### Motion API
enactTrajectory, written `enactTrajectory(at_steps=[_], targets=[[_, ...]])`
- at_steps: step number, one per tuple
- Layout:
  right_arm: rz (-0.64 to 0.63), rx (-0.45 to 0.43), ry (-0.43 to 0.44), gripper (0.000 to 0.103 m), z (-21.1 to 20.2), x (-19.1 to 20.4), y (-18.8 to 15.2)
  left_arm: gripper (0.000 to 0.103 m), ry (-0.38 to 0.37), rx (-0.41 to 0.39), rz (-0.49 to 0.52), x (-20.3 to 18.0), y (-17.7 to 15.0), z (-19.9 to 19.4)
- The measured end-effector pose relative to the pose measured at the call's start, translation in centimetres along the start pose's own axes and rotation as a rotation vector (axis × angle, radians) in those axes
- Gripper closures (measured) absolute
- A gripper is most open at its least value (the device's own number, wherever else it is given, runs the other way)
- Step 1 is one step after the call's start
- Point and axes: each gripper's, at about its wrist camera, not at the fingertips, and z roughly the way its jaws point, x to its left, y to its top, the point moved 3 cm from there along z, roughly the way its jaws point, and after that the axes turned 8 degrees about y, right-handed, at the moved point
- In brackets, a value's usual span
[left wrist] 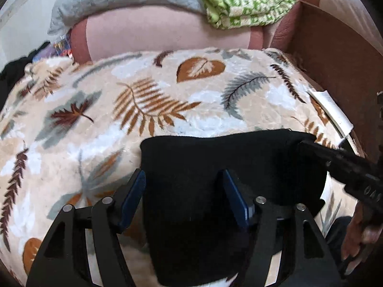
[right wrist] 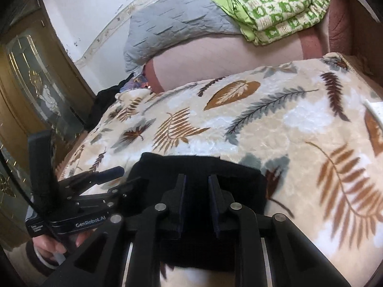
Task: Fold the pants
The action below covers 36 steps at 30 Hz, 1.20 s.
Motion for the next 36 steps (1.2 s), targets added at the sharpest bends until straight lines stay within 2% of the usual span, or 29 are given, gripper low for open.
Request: enactTrajectory(at_steps=[2, 4, 5, 6, 8, 10, 12, 15, 18, 20, 28, 30, 36], targets=[[0.016, 0.019, -0.037, 0.083, 0.1, -0.4, 0.0, 0.031, 0.000, 0.007, -0.011, -0.2, 0.0, 0.6], [0.013, -0.017, -0.060, 0.083, -1.4, -0.6, 0.2, 0.024, -0.006, -0.007, -0.006, -0.6, -0.1, 0.6], [0.006, -0.037, -0.080, 0.078, -2.3, -0.6, 0.4, 0.021, -0.003, -0.011, 0.000, -0.8, -0.2, 0.7], [-0.004, -0.058, -0.094, 0.071, -3.1, -0.5, 0.7, 0.020, 0.003, -0.017, 0.008, -1.0, -0.3, 0.8], [-0.019, -0.082, -0.084, 0.067, -3.9, -0.2, 1.2, 0.019, 0.019, -0.028, 0.024, -1.4, -0.5, 0.8], [-0.030, -0.079, -0.037, 0.067, -3.5, 0.2, 1.6, 0.018, 0.019, -0.029, 0.019, -1.4, -0.4, 0.8], [-0.042, -0.030, 0.004, 0.068, -1.6, 0.5, 1.5, 0.018, 0.010, -0.022, 0.010, -1.2, -0.3, 1.0], [-0.040, 0.030, -0.047, 0.069, 1.2, -0.7, 0.5, 0.016, 0.001, -0.014, -0.001, -0.9, -0.2, 1.3], [0.022, 0.046, -0.040, 0.072, 2.8, -2.9, -0.7, 0.014, 0.002, -0.005, -0.004, -1.0, -0.3, 1.9], [0.034, 0.036, -0.024, 0.072, 2.7, -3.1, -1.0, 0.010, 0.003, -0.003, -0.008, -1.0, -0.3, 2.2], [-0.031, 0.033, -0.024, 0.066, -0.9, -0.2, -1.1, 0.010, -0.012, 0.025, -0.047, -0.4, -1.0, 0.8], [-0.050, 0.042, -0.029, 0.062, -1.1, 0.6, -1.6, 0.010, -0.005, 0.017, -0.045, -0.4, -1.2, 0.2], [-0.073, 0.077, -0.051, 0.062, -1.1, 1.6, -3.3, 0.010, 0.016, -0.004, -0.035, -0.4, -2.4, -1.7]])
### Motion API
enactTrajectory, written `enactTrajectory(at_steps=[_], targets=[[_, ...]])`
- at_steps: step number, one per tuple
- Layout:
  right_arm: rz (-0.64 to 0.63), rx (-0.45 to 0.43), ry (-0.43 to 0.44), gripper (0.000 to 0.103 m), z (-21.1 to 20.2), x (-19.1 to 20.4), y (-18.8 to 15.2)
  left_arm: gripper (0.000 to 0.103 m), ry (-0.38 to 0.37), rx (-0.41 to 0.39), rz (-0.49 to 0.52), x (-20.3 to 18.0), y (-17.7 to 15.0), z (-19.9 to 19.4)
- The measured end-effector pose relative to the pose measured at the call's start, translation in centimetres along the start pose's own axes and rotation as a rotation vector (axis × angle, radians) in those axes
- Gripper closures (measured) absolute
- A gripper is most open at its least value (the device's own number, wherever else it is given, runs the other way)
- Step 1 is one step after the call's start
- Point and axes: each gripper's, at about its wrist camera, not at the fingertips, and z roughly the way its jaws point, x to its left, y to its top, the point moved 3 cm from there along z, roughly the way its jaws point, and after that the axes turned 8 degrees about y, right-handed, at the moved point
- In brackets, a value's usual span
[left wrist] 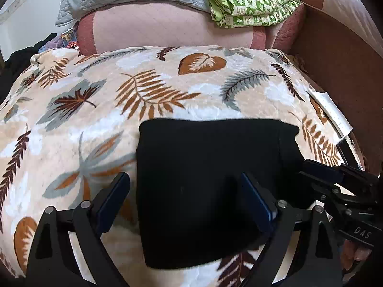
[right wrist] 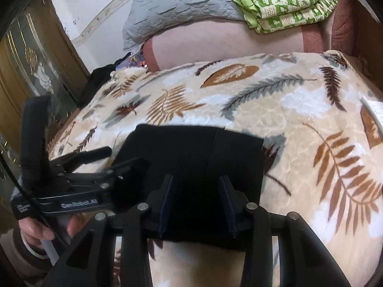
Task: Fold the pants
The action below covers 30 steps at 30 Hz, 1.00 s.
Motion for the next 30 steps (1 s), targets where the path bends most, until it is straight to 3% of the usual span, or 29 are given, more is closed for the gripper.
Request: enactTrajectory(at_steps=[13, 26, 30], targets=[[-0.032, 0.031, -0.052, 0.062, -0.3, 0.0, -3.4, 0.010, 0.002, 0.025, -0.005, -0.6, -3.0, 0.4], [0.002, -0.005, -0.034, 0.062, -1.7, -0.4, -2.5, 0.010, 0.003, 0.022, -0.028, 0.1, -2.8, -0.2], [0.022, -0.023, -0.076, 0.051, -1.7, -1.4, -1.5, 0.010, 0.004, 0.008, -0.054, 1.0, -2.2, -0.6]])
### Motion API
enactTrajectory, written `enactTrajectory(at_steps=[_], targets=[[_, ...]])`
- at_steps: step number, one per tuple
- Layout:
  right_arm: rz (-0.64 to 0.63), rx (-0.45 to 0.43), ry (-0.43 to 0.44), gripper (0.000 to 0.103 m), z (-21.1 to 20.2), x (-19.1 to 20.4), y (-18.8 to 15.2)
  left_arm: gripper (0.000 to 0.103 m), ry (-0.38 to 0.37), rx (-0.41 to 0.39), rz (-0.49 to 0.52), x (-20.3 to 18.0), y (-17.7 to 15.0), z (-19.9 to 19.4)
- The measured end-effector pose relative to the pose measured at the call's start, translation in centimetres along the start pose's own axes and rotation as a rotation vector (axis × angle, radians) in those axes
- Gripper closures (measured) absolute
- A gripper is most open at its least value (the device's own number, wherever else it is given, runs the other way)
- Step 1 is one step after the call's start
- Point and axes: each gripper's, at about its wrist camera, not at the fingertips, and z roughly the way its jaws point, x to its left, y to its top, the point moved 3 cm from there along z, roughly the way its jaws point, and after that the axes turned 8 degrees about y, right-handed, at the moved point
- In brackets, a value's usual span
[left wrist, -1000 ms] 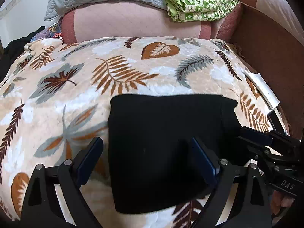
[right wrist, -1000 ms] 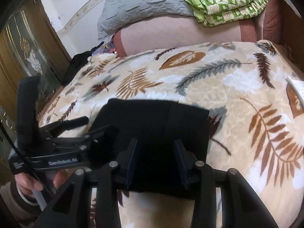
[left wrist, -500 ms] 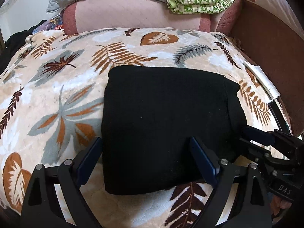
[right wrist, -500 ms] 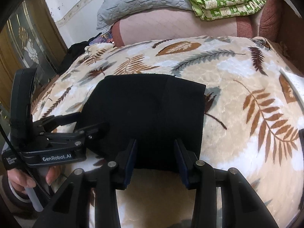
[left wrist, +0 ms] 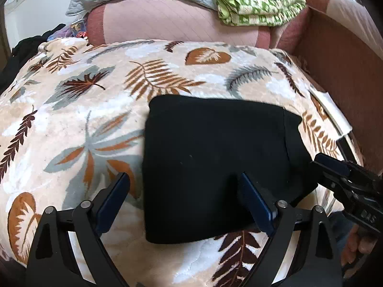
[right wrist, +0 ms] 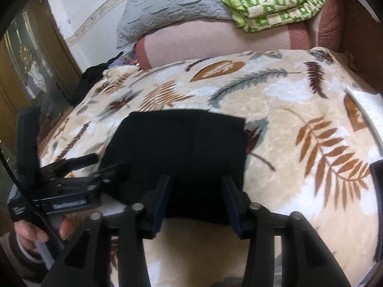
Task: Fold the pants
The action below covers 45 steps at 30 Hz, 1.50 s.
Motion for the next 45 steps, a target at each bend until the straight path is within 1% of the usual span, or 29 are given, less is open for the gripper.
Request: enactTrajectory(at_steps=[4, 8, 10, 11, 16, 20, 21, 23, 25, 28, 30, 33, 36, 39, 42, 44, 45], targets=[[0.060, -0.005, 0.014, 0.051, 0.9, -1.2, 0.9, 0.010, 0.013, 0.001, -0.028, 1.1, 0.6, 0.3], [0.095, 0.021, 0.039, 0.051, 2.5, -1.8, 1.3, 0.010, 0.016, 0.013, -0.048, 1.7, 1.0, 1.0], [0.074, 0.037, 0.020, 0.071, 3.0, -1.7, 1.2, 0.010, 0.018, 0.017, -0.045, 1.7, 1.0, 1.3], [0.053, 0.039, 0.023, 0.094, 3.0, -1.5, 1.3, 0.010, 0.018, 0.020, -0.041, 1.6, 1.0, 1.4], [0.020, 0.019, 0.013, 0.095, 1.9, -1.1, 1.1, 0.010, 0.004, 0.028, -0.028, 0.8, 0.6, 1.9], [0.036, 0.025, -0.008, 0.096, 2.1, -1.6, 0.4, 0.010, 0.005, 0.029, -0.012, 0.2, 0.4, 1.9], [0.041, 0.019, -0.008, 0.096, 1.7, -1.5, 0.5, 0.010, 0.004, 0.028, -0.008, 0.2, 0.4, 1.8], [0.011, -0.004, -0.018, 0.097, 0.6, -0.9, 1.0, 0.010, -0.003, 0.018, -0.007, 0.1, 0.5, 1.6], [-0.015, 0.011, -0.041, 0.097, 0.7, -0.6, 1.2, 0.010, -0.007, 0.025, -0.005, 0.1, 0.4, 1.7], [-0.035, 0.053, -0.078, 0.097, 2.1, -0.7, 0.5, 0.010, -0.011, 0.037, -0.005, -0.3, 0.1, 1.9], [-0.037, 0.044, -0.084, 0.096, 2.4, -0.7, 0.1, 0.010, -0.011, 0.040, 0.005, -0.6, 0.0, 1.9], [-0.022, 0.012, -0.073, 0.087, 1.0, -0.6, 0.5, 0.010, 0.016, 0.027, 0.052, -1.2, 0.2, 1.2], [-0.012, -0.018, -0.058, 0.084, -0.7, -0.2, 0.9, 0.010, 0.027, 0.013, 0.082, -1.3, 0.6, 0.8], [-0.023, -0.045, -0.023, 0.080, -1.9, 0.8, 1.0, 0.010, 0.018, -0.025, 0.086, -0.8, 1.0, -0.5], [-0.041, -0.051, 0.035, 0.080, -1.8, 2.1, 1.2, 0.010, 0.015, -0.048, 0.099, -0.4, 1.6, -1.2], [-0.050, -0.041, 0.052, 0.080, -1.2, 2.7, 1.1, 0.010, 0.024, -0.061, 0.097, 0.2, 1.8, -1.2], [-0.055, -0.023, 0.056, 0.080, -0.6, 2.9, 0.8, 0.010, 0.027, -0.064, 0.086, 0.7, 1.8, -1.0]])
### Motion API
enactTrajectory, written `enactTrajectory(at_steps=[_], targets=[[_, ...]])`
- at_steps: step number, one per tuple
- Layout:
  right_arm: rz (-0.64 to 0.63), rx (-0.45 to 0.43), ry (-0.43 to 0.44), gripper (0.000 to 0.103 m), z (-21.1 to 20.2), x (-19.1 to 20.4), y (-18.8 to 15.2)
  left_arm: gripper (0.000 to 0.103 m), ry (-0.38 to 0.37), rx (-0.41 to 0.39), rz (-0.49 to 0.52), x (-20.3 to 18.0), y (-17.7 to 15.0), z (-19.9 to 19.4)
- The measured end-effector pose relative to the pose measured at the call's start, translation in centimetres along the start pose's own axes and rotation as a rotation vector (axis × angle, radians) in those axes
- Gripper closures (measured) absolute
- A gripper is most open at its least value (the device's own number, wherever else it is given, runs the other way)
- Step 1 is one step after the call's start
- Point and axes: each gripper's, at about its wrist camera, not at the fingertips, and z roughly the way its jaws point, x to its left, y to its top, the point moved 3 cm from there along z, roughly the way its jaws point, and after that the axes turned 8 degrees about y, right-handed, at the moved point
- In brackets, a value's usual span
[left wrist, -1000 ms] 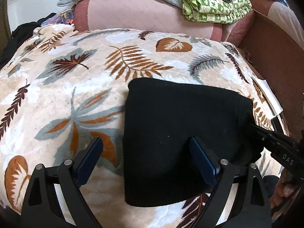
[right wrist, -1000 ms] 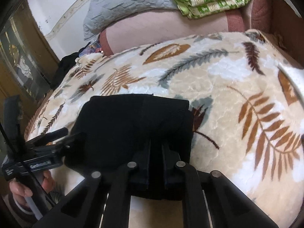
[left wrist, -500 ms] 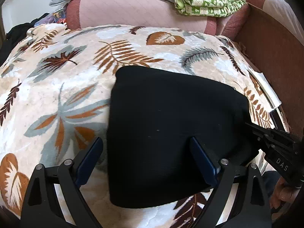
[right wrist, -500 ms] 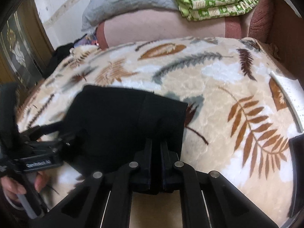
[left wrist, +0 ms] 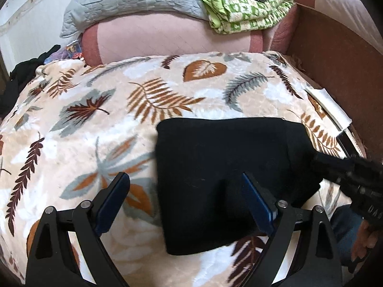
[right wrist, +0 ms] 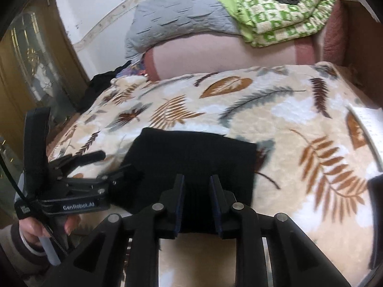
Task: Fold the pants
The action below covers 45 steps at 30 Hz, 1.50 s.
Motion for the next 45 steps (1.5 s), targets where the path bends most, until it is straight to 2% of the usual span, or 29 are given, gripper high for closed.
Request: enactTrajectory(at_steps=[4, 6, 10, 14, 15, 20, 24, 29, 37, 45], targets=[[-0.009, 0.080, -0.029, 0.080, 2.1, -0.5, -1.9, 0.010, -0.014, 0.034, -0.047, 1.3, -0.8, 1.4], [-0.002, 0.072, -0.023, 0.081, 2.3, -0.9, -2.6, 0.010, -0.021, 0.061, -0.058, 1.7, -1.1, 2.3], [0.015, 0.060, -0.009, 0.079, 1.7, -0.9, -2.2, 0.010, -0.034, 0.062, -0.081, 2.2, -1.1, 2.4], [0.062, -0.001, -0.001, 0.051, 0.5, -1.5, -1.0, 0.010, -0.013, 0.025, -0.088, 2.8, -0.6, 1.8], [0.071, -0.014, -0.004, 0.047, 0.2, -1.7, -0.9, 0.010, -0.012, 0.018, -0.090, 3.0, -0.5, 1.7], [0.131, -0.022, -0.023, 0.044, 0.5, -3.2, -0.4, 0.010, -0.020, 0.043, -0.119, 3.8, -0.4, 2.4], [0.202, -0.013, -0.006, 0.041, 1.2, -4.4, -0.7, 0.010, -0.032, 0.051, -0.135, 4.0, -0.4, 2.6], [0.214, -0.007, -0.010, 0.037, 1.8, -4.7, -0.8, 0.010, -0.040, 0.052, -0.137, 4.1, -0.4, 2.6], [0.232, 0.010, -0.017, 0.029, 3.1, -5.4, -1.1, 0.010, -0.135, 0.110, -0.157, 3.7, -0.7, 3.8], [0.270, 0.023, 0.001, 0.024, 4.3, -6.7, -1.5, 0.003, -0.197, 0.148, -0.192, 3.3, -1.1, 5.2]])
